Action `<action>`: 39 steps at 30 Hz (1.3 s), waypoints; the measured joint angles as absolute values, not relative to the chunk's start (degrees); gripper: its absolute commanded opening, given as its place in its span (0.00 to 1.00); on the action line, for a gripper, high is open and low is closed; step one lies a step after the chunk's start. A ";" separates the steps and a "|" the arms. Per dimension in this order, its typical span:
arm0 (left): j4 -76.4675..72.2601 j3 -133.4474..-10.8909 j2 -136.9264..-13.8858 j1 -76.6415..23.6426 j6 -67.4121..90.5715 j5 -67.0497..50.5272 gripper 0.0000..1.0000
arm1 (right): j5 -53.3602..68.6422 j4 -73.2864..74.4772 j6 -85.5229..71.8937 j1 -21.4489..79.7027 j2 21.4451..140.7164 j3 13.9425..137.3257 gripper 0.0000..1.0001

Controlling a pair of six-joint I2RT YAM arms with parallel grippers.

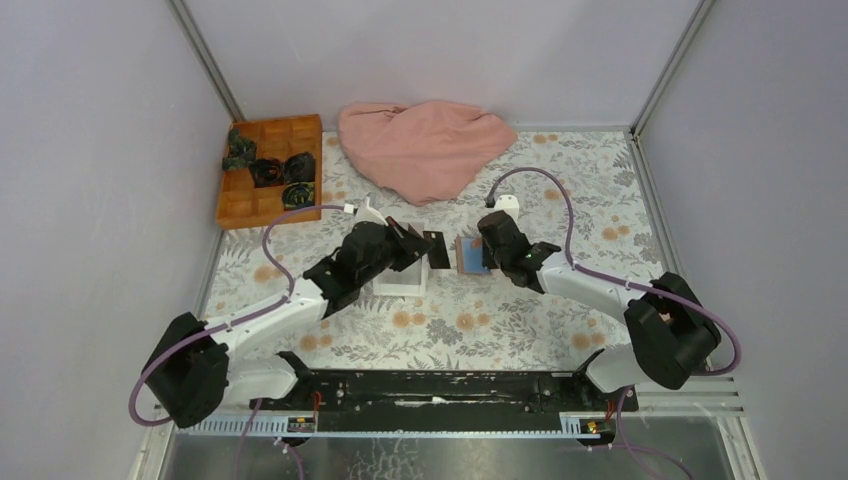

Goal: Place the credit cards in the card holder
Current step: Open the card holder at the center of the board.

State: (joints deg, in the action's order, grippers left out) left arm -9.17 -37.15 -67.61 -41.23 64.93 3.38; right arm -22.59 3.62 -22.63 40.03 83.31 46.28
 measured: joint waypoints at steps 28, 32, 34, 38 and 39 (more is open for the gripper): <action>-17.91 -46.04 -92.51 -48.66 63.68 8.64 0.00 | -8.12 -0.49 -27.66 29.91 74.83 38.30 0.02; -19.29 -47.55 -96.14 -49.01 63.66 9.06 0.00 | -6.07 -1.61 -28.29 28.88 74.35 37.50 0.02; -19.84 -48.90 -98.19 -49.12 63.61 9.06 0.00 | -4.84 -2.44 -28.62 28.29 74.15 36.93 0.02; -20.95 -51.03 -101.21 -49.15 63.44 9.06 0.00 | -2.96 -3.73 -29.28 26.85 73.43 35.62 0.02; -21.15 -51.31 -101.69 -49.15 63.42 9.06 0.00 | -2.37 -3.86 -29.45 26.39 73.17 35.29 0.02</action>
State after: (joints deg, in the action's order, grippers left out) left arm -21.15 -51.31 -101.69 -49.15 63.42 9.06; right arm -2.37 -3.86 -29.45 26.39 73.17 35.29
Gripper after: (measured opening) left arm 0.012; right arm 0.098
